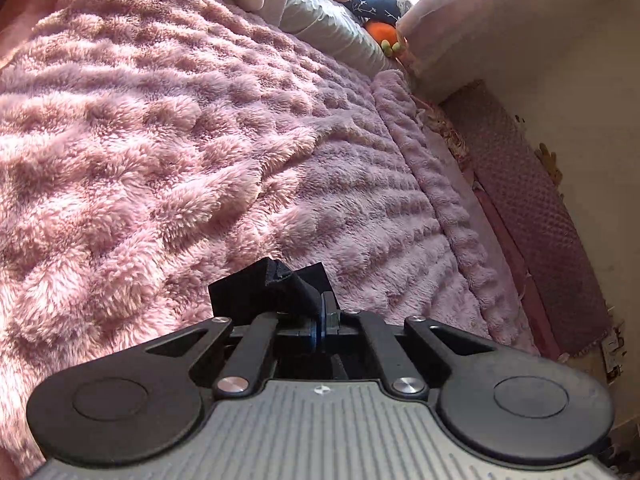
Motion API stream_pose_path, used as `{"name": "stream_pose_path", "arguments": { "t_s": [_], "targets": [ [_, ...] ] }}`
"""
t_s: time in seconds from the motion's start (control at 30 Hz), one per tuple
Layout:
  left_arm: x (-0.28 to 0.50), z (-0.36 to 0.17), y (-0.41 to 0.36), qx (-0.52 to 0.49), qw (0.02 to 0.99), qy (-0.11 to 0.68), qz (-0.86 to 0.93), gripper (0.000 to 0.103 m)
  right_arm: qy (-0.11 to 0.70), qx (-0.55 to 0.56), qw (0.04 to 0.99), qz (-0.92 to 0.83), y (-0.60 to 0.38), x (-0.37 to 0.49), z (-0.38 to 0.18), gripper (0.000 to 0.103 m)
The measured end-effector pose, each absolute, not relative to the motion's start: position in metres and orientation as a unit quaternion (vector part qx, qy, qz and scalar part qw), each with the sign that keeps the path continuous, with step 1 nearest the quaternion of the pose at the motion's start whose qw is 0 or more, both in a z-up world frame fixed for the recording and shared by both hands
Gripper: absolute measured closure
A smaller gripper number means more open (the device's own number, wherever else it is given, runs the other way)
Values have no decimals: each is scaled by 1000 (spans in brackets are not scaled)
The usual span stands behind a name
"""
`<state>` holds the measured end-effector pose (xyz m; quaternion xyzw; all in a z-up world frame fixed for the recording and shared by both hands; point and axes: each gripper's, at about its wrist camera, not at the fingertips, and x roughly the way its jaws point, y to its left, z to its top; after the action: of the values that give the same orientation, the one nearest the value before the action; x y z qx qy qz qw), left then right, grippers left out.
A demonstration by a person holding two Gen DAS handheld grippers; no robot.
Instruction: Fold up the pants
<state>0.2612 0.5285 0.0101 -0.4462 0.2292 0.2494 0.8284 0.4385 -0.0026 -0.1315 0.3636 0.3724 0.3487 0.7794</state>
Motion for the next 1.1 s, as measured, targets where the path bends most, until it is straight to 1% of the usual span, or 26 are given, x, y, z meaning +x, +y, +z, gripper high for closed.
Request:
{"name": "stream_pose_path", "arguments": {
  "t_s": [0.07, 0.13, 0.2, 0.3, 0.4, 0.47, 0.5, 0.53, 0.57, 0.6, 0.67, 0.7, 0.77, 0.83, 0.9, 0.97, 1.0, 1.03, 1.1],
  "targets": [
    [293, 8, 522, -423, 836, 243, 253, 102, 384, 351, 780, 347, 0, 446, -137, 65],
    [321, 4, 513, -397, 842, 256, 262, 102, 392, 362, 764, 363, 0, 450, -144, 65],
    [341, -1, 508, -389, 841, 264, 270, 102, 388, 362, 754, 388, -3, 445, -147, 65],
    [358, -5, 512, -390, 832, 272, 288, 102, 394, 325, 764, 394, -2, 443, -150, 65],
    [365, -11, 528, -416, 823, 252, 295, 102, 396, 325, 761, 398, -8, 447, -153, 65],
    [365, -21, 541, -429, 818, 226, 311, 98, 392, 330, 763, 395, -15, 447, -154, 65],
    [361, -26, 546, -425, 817, 207, 329, 81, 393, 332, 762, 394, -17, 447, -156, 65],
    [357, -31, 551, -420, 818, 197, 340, 53, 395, 333, 760, 395, -22, 445, -158, 65],
    [352, -37, 556, -422, 817, 195, 343, 40, 397, 331, 759, 396, -24, 443, -159, 65],
    [346, -43, 560, -426, 813, 195, 346, 31, 398, 325, 761, 397, -27, 441, -159, 65],
    [332, -52, 561, -425, 809, 193, 358, 31, 396, 308, 768, 399, -30, 437, -157, 65],
    [324, -56, 558, -426, 808, 192, 358, 27, 394, 298, 773, 399, -32, 433, -155, 65],
    [304, -66, 546, -439, 810, 178, 346, 25, 389, 284, 778, 404, -31, 429, -149, 65],
    [280, -83, 525, -479, 804, 135, 325, 24, 390, 279, 778, 406, -24, 427, -144, 65],
    [255, -111, 502, -555, 773, 89, 296, 24, 396, 273, 783, 395, -14, 423, -136, 65],
    [235, -138, 480, -613, 735, 48, 285, 30, 396, 260, 789, 392, -4, 416, -125, 65],
    [227, -148, 470, -631, 721, 27, 287, 39, 395, 248, 793, 391, 1, 412, -118, 65],
    [221, -154, 465, -638, 717, 16, 281, 42, 394, 228, 801, 389, 6, 407, -107, 65],
    [209, -162, 463, -667, 706, -14, 237, 42, 386, 202, 812, 389, 12, 396, -92, 65]
  ]
}}
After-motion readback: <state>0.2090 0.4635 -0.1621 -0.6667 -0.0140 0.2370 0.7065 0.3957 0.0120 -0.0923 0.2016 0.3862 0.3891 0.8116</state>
